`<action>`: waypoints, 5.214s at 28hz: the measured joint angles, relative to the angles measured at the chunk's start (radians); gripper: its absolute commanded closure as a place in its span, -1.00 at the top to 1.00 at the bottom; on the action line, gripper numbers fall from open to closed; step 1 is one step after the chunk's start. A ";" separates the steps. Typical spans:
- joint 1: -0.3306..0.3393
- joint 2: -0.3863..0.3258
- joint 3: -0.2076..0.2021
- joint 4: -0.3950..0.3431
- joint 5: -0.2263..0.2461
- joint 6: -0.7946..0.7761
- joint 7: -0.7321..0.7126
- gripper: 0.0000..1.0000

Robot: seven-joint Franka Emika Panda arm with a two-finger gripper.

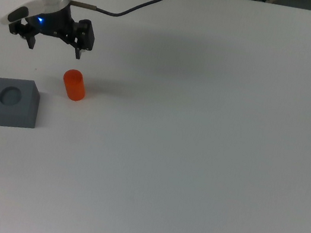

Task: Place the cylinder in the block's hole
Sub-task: 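Lower the open gripper toward the orange cylinder beside the grey block, then close the gripper around the orange cylinder, then lift the orange cylinder and move it over the block's hole, then lower the orange cylinder into the hole of the grey block, then open the gripper and raise it away from the cylinder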

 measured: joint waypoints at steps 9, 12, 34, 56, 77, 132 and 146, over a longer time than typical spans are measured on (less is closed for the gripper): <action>0.000 0.005 0.000 -0.004 0.000 0.000 -0.015 1.00; 0.000 0.007 0.000 -0.007 0.000 0.000 -0.015 1.00; 0.000 -0.136 0.014 -0.416 0.000 0.363 -0.060 1.00; 0.004 -0.036 0.050 -0.468 -0.004 0.473 -0.073 -0.16; -0.008 -0.027 0.051 -0.385 -0.001 0.461 -0.072 -1.00; -0.207 0.066 0.059 -0.155 0.123 0.460 -0.072 0.97; -0.207 0.062 0.060 -0.128 0.123 0.460 -0.072 1.00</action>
